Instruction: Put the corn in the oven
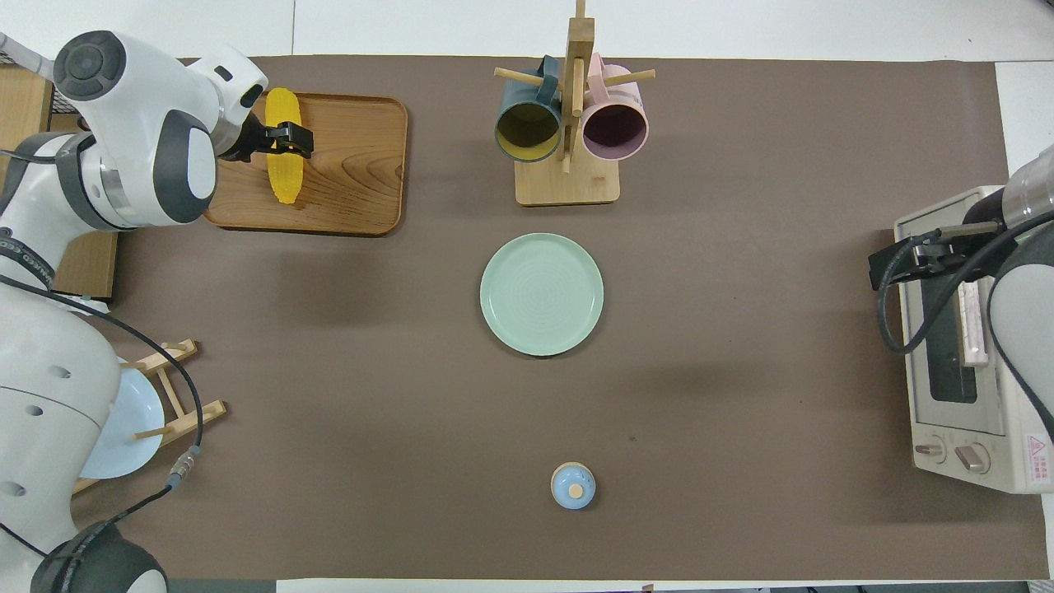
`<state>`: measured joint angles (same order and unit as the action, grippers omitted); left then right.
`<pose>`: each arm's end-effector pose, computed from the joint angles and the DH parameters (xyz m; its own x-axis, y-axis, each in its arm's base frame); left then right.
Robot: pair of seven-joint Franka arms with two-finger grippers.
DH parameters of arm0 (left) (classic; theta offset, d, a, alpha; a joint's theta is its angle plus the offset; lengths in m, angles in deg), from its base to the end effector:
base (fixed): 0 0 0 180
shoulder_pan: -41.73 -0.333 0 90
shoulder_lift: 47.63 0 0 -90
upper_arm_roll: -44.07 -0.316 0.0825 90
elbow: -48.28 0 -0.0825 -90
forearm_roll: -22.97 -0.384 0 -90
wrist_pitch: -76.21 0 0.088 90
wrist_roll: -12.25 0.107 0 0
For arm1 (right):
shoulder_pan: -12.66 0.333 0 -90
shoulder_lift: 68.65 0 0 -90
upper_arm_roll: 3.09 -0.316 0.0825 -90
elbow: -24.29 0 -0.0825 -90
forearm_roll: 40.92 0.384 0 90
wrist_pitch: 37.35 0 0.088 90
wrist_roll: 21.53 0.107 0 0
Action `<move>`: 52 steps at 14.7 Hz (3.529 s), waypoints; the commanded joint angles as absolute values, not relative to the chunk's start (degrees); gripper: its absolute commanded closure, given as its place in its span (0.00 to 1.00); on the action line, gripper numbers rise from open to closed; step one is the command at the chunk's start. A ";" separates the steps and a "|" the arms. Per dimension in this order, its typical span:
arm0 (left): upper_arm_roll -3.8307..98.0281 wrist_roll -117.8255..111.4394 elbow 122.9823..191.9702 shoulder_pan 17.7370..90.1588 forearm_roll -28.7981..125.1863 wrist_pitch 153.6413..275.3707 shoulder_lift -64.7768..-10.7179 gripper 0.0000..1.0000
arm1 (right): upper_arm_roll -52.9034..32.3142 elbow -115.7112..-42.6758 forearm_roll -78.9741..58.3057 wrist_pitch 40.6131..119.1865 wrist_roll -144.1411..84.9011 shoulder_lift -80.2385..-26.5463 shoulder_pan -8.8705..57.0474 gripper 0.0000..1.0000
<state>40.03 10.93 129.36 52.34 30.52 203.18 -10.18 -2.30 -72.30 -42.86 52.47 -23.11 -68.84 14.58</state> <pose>0.7306 -0.0991 0.3308 0.9889 -0.0319 0.1449 -0.0433 -0.9961 0.0763 0.5474 0.0072 0.5721 0.9922 0.0470 -0.1155 0.0509 -0.9982 0.0304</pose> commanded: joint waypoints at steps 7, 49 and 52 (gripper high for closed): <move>39.85 12.07 124.13 52.19 30.35 205.68 -4.04 0.04 | -2.22 -77.56 -41.54 57.66 -23.47 -71.19 12.67 1.00; 39.32 -23.70 157.53 90.77 35.89 222.19 -25.14 1.00 | -2.48 -99.27 -44.26 87.27 -28.30 -66.81 8.53 1.00; 39.32 -23.52 157.79 91.21 35.71 222.64 -25.04 1.00 | -2.57 -99.98 -44.26 90.52 -28.13 -65.66 10.02 1.00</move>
<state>40.36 -23.33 157.61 89.81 35.23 221.35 -25.06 -3.68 -99.73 -42.35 84.94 -27.52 -68.59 10.76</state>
